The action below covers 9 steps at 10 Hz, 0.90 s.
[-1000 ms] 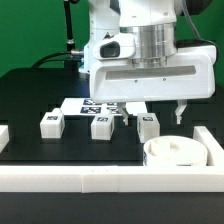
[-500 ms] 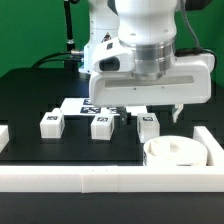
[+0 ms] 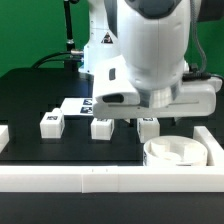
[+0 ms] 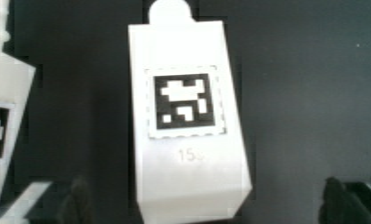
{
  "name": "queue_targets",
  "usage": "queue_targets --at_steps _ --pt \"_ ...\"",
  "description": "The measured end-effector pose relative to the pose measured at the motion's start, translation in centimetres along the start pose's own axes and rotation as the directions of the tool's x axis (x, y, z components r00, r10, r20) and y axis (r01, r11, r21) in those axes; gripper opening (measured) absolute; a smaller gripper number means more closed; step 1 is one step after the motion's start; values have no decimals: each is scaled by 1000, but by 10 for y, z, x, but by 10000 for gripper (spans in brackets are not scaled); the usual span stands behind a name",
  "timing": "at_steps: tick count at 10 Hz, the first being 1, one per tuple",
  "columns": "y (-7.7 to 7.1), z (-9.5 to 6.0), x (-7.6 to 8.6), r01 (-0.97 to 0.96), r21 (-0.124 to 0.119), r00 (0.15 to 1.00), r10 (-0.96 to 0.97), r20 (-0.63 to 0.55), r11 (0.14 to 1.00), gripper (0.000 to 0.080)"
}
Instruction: Assemble stool
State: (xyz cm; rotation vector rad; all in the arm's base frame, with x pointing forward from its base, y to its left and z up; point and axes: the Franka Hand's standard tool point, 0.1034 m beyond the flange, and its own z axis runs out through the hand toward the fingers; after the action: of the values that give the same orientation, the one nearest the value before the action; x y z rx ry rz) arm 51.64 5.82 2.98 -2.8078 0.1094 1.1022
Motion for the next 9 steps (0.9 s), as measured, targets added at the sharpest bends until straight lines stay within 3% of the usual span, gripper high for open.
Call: queue_targets --at_steps 2,3,8,9 --pt "3 8 0 3 -1 980 -3 198 1000 648" --pt "3 6 13 5 -3 987 -4 160 1000 648" --pt "2 23 9 -5 -8 982 7 189 1000 648" --pt "2 24 9 -4 -7 982 6 191 1000 519"
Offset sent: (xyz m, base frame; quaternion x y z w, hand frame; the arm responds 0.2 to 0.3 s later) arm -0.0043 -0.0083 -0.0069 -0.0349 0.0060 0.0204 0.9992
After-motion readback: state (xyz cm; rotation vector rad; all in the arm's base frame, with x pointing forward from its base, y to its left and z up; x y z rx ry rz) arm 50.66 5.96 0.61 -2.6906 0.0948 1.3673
